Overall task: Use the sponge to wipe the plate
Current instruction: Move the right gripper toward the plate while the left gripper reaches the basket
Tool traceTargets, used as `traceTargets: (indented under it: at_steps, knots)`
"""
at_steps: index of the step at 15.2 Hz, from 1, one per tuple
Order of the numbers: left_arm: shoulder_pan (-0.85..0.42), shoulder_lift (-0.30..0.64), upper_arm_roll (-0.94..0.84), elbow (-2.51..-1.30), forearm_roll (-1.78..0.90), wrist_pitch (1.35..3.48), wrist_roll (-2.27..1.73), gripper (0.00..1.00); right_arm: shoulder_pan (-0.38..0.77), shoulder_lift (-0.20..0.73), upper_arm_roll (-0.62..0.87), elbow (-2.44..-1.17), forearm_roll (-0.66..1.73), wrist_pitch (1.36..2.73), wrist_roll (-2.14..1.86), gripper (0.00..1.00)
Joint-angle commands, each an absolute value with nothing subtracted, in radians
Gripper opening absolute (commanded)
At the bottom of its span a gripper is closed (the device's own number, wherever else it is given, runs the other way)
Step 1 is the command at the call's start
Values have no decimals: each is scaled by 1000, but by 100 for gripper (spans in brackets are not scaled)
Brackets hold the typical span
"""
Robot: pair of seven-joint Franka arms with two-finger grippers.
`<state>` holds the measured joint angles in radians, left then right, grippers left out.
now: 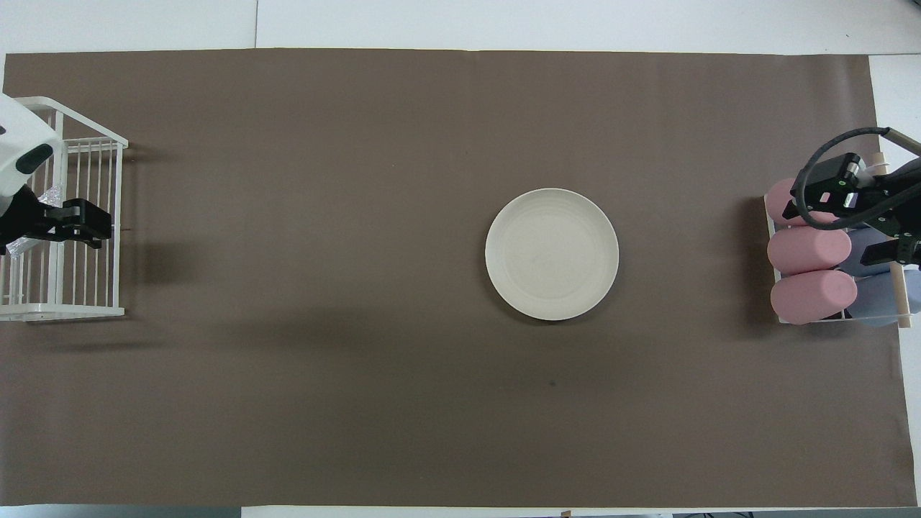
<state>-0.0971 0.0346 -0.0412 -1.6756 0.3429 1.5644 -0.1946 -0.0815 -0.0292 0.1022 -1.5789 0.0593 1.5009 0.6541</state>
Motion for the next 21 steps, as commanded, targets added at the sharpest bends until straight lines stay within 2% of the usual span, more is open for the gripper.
traceTargets:
  at_steps: [1, 5, 9, 15, 21]
  knots:
    - [-149, 155, -31, -1661, 501, 1597, -213, 100, -86, -51, 139, -1600, 90, 1511, 812, 100]
    - [-153, 277, -34, -1649, 720, 1611, -207, 100, -87, -49, 210, -1592, 155, 1512, 1142, 100]
    - [-170, 435, -32, -1515, 865, 1585, -201, 100, -86, -49, 255, -1589, 173, 1528, 1371, 100]
    - [-155, 445, -32, -1543, 922, 1583, -178, 100, -49, -55, 258, -1598, 164, 1551, 1581, 100]
    - [-153, 439, -32, -1557, 908, 1546, -270, 100, -51, -52, 258, -1592, 156, 1555, 1580, 100]
